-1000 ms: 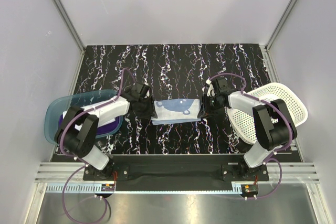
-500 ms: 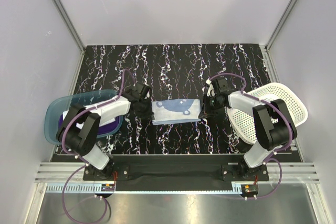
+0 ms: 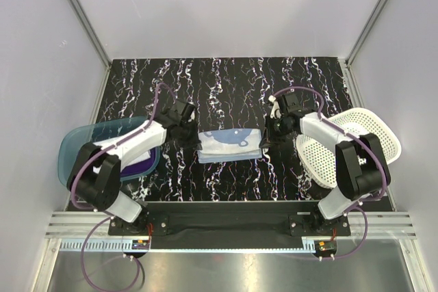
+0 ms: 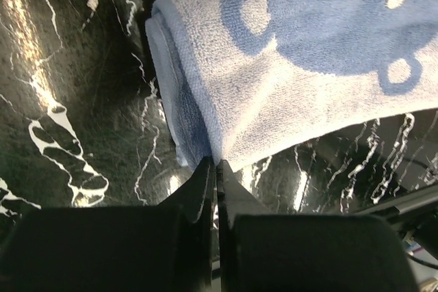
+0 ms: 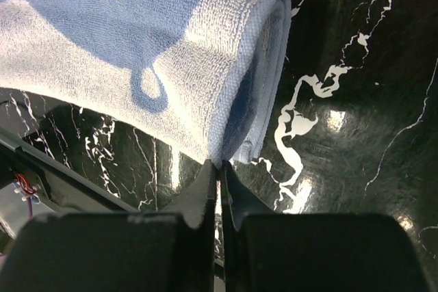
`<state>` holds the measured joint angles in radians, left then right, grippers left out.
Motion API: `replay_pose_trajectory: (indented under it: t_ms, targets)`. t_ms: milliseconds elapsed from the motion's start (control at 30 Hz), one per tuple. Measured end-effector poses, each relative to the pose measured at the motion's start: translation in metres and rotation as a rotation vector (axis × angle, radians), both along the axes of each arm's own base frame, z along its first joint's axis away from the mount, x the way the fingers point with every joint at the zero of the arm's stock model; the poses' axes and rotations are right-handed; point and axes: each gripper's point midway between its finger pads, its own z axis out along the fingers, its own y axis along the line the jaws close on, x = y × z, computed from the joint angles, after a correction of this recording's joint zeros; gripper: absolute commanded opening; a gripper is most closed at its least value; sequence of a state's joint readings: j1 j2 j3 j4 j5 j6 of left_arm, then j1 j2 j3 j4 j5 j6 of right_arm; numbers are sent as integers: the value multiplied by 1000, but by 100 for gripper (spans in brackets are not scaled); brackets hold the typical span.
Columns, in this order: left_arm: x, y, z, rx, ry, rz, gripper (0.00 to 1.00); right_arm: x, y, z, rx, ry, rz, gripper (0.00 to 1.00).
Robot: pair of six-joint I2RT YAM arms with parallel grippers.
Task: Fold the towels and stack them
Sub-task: Fold the towel
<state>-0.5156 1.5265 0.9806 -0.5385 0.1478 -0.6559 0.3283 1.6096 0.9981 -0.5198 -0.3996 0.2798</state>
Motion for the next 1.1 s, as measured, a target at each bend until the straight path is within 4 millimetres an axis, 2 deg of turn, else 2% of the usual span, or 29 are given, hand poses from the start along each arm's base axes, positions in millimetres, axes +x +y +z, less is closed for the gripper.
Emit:
replay_pose_trajectory:
  t_ms: [200,333,433,467,533,567,600,633,767,867,1000,1100]
  targets:
    - [-19,-6,13,-42,-41,-20,0,-8,-5,4,-7,-20,-11,0]
    - [-41,1,-15,-24,13,-27,1,-24,-10,-17,-20,26,-19,0]
    - [-52,8,-35,7,70,-24,6,-32,-12,-27,-22,51,-22,7]
    - [-53,8,-39,14,79,-24,7,-32,-11,-28,-21,51,-22,13]
    - [-52,8,-42,17,79,-27,23,-32,-10,-31,-18,46,-23,16]
    - [-51,8,-42,20,78,-28,28,-32,-10,-31,-19,44,-24,20]
    - [-51,9,-43,26,78,-28,35,-31,-10,-31,-19,42,-27,30]
    - [-50,10,-43,32,76,-30,38,-31,-10,-31,-20,43,-30,33]
    - [-46,15,-39,77,75,-26,41,-30,-14,-30,-37,33,-39,36]
    - [-31,15,-20,105,33,-28,42,-32,-18,-24,-55,32,-62,36]
    - [-7,4,7,81,-63,-42,42,-25,-18,-3,-50,7,-102,33]
    - [0,-2,12,60,-96,-65,40,-11,-11,14,-18,-34,-113,33]
